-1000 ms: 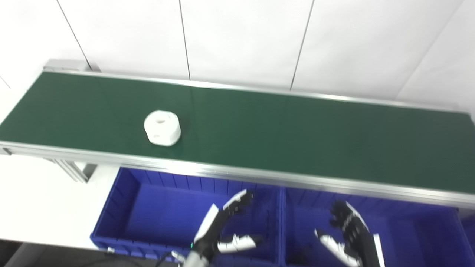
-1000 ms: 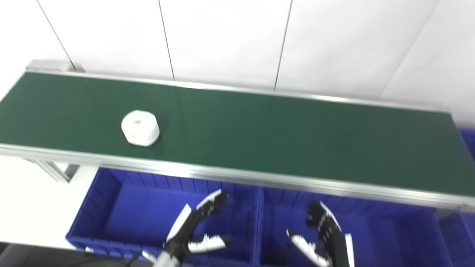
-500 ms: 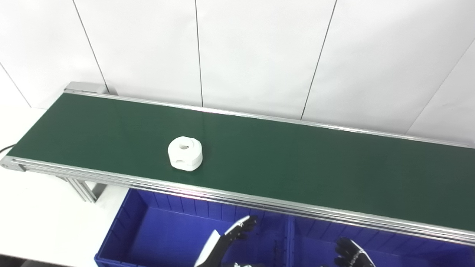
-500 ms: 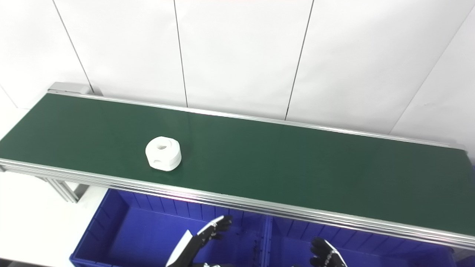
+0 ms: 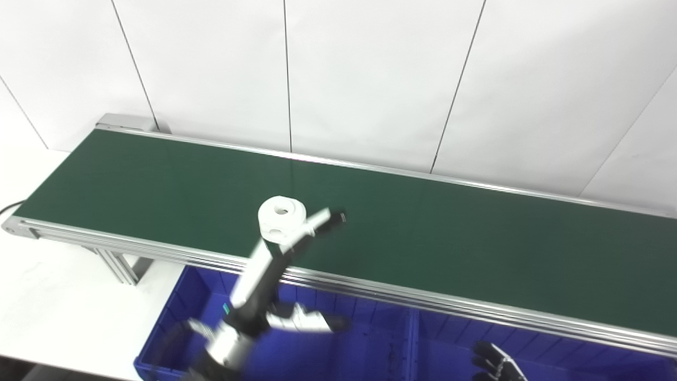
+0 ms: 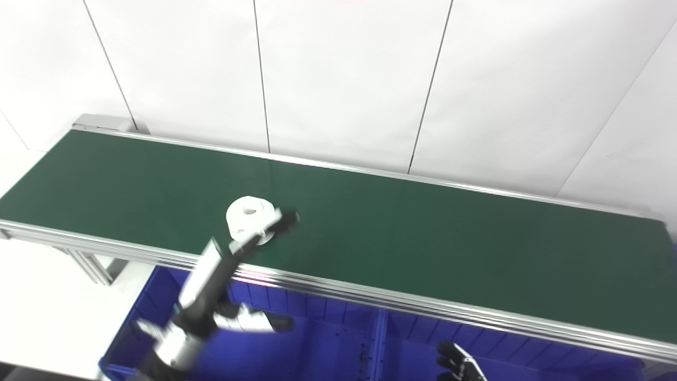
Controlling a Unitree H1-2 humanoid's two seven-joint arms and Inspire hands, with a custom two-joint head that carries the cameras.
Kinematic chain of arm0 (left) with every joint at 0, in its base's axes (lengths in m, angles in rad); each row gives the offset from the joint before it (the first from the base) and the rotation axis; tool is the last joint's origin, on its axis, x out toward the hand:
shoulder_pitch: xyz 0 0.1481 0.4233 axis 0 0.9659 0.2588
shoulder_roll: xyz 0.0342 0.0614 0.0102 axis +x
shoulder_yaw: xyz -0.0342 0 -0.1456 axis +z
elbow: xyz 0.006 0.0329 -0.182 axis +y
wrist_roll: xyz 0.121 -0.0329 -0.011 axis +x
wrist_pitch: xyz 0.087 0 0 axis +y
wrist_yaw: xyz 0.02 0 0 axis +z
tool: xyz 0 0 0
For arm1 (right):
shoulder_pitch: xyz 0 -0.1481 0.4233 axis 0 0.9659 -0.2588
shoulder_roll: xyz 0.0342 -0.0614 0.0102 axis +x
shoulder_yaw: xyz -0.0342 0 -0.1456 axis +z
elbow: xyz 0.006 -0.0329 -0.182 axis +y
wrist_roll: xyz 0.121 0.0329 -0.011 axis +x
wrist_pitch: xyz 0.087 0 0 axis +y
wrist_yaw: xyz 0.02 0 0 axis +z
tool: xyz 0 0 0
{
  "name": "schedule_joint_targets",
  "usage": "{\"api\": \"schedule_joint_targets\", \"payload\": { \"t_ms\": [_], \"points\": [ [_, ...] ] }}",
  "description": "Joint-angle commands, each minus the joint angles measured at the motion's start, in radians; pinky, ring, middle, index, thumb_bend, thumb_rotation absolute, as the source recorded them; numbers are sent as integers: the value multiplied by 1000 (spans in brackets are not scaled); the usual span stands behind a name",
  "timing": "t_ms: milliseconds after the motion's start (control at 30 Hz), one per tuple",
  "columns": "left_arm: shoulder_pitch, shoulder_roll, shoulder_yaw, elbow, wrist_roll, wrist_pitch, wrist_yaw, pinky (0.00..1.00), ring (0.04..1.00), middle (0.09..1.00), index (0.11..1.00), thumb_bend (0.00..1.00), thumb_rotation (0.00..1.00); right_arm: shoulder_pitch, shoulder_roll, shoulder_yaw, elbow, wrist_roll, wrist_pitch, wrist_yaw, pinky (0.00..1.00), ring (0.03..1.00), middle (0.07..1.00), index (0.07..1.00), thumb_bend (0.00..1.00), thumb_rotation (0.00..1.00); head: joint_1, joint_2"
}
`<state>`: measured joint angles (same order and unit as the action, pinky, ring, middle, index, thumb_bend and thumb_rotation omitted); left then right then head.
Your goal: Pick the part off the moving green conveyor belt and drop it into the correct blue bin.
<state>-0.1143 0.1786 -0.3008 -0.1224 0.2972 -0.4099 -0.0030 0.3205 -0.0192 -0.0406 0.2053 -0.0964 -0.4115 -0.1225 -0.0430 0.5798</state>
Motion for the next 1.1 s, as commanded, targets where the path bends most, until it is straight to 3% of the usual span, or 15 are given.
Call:
{"api": "schedule_joint_targets", "payload": {
  "t_ms": [0,100,200,433,567,833,1067],
  "points": [
    [-56,22,27,-20,3,13,-28,766,822,856,871,675,567,-7,7,5,-38,16,-58,-13,721,767,777,757,642,89,-12,9],
    [-111,42,56,0,0,57,-67,794,847,867,880,698,562,-6,17,9,-48,18,-58,-12,733,779,790,766,636,74,-30,20],
    [-171,52,69,58,26,56,-84,801,854,871,882,687,490,-11,19,14,-49,7,-58,-15,723,776,795,775,626,69,-34,27],
    [-353,69,37,290,177,57,-99,734,824,880,897,732,373,-33,19,27,-29,-14,-58,-41,717,775,798,775,620,115,-38,41],
    [-414,62,10,395,240,87,-100,737,832,893,910,778,377,-44,15,39,-16,-10,-58,-60,711,771,798,768,613,108,-44,45],
    [-512,56,-81,581,438,86,-4,900,895,894,911,789,318,-49,7,59,-10,-22,-58,-88,720,777,792,771,617,177,-45,50],
    [-565,41,-141,694,518,117,30,943,919,908,914,790,308,-49,7,69,-13,-15,-58,-106,709,771,786,770,620,157,-43,56]
  ]
}}
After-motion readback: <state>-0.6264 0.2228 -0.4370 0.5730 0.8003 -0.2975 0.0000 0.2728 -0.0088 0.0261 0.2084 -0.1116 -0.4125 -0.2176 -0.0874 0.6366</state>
